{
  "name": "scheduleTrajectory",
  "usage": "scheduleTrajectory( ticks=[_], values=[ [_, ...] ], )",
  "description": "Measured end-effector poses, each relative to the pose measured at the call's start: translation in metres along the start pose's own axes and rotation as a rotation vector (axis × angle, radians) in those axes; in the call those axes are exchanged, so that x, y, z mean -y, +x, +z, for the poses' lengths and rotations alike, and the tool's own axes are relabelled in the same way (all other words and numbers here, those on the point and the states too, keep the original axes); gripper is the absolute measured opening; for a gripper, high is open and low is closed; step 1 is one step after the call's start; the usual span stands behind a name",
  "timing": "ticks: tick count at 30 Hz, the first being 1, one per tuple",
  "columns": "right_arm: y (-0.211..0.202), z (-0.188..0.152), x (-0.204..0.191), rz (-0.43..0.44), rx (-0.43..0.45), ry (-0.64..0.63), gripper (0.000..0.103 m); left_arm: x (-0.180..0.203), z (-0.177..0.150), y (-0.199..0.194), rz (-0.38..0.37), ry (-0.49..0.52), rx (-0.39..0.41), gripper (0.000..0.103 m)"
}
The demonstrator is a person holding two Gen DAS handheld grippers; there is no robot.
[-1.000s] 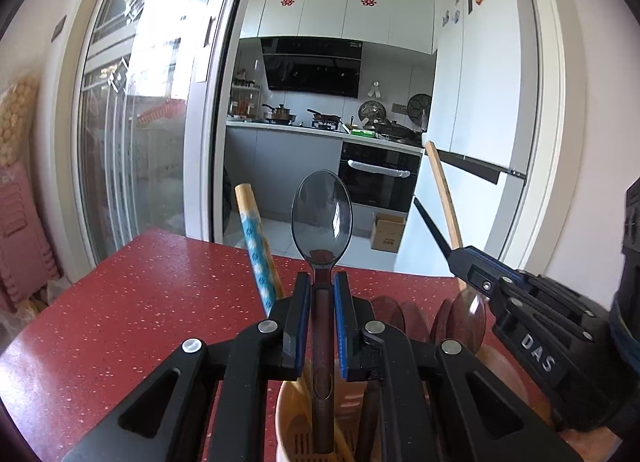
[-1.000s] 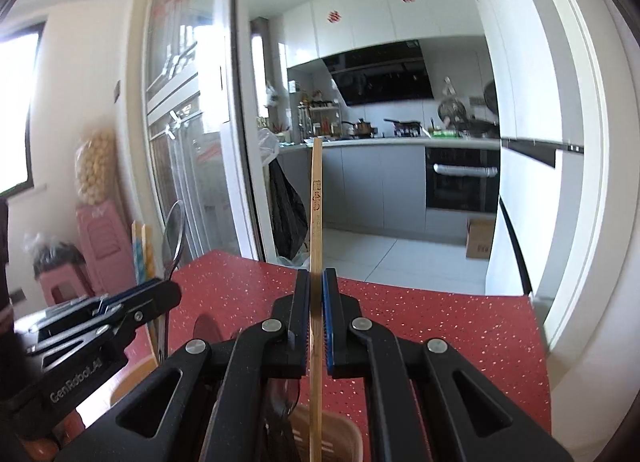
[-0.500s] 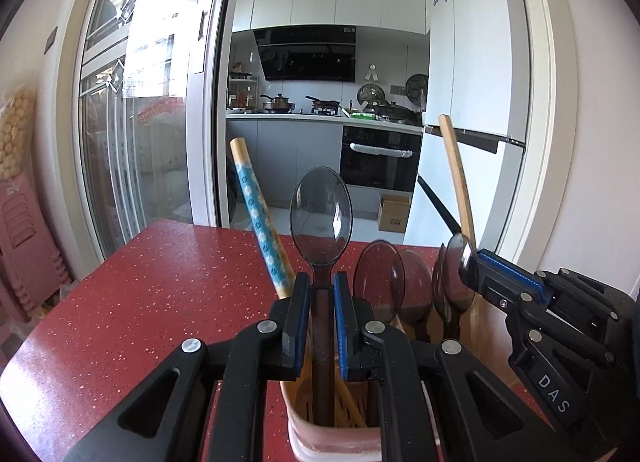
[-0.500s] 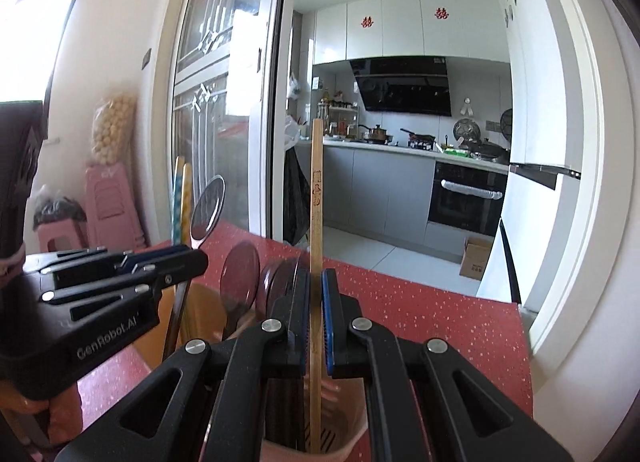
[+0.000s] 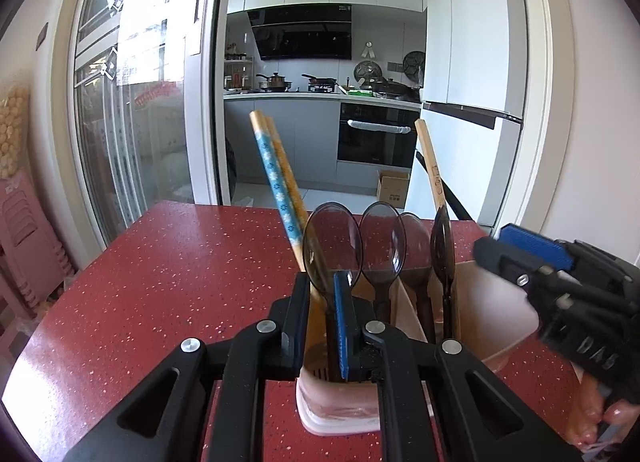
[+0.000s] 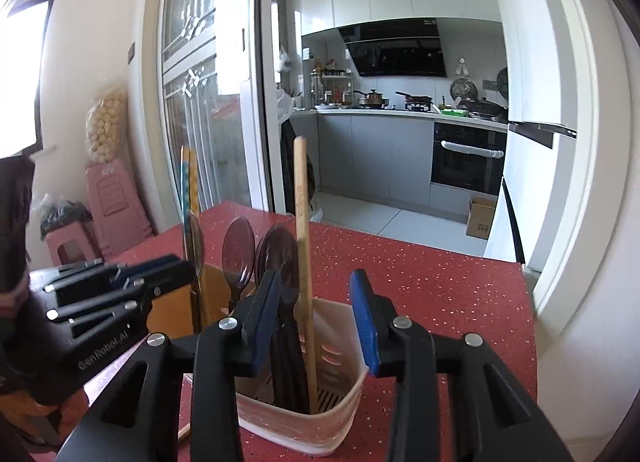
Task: Organize utensils
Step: 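Open both tools to release the spoon and chopstick into the caddy, then move both open tools back above the two remaining wooden chopsticks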
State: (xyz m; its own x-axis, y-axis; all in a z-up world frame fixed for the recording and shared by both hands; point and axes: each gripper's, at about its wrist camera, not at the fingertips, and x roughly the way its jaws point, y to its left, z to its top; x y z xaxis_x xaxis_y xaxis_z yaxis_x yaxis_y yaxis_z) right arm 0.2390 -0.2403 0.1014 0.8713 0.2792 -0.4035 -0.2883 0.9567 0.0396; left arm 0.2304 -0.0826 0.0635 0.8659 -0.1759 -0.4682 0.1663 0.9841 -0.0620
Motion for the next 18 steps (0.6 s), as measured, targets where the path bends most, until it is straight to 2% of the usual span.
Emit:
scheduleTrajectory(
  ticks=[7,11,14,18],
  values=[
    [-0.026,0.001,0.010,0.026,-0.039,0.083,0.055,-0.003,-0.001,-0.026,0.003,-0.013,-0.013,0.041],
    [-0.045,-0.006,0.008,0.041,-0.073,0.108,0.067,-0.008,-0.014,-0.040,0.002,-0.020,-0.087,0.041],
    [-0.054,-0.015,0.008,0.067,-0.116,0.149,0.072,-0.016,-0.028,-0.049,-0.002,-0.055,-0.153,0.041],
    [-0.064,-0.034,0.005,0.093,-0.201,0.225,0.075,-0.025,-0.048,-0.063,0.004,-0.075,-0.203,0.042]
  ],
)
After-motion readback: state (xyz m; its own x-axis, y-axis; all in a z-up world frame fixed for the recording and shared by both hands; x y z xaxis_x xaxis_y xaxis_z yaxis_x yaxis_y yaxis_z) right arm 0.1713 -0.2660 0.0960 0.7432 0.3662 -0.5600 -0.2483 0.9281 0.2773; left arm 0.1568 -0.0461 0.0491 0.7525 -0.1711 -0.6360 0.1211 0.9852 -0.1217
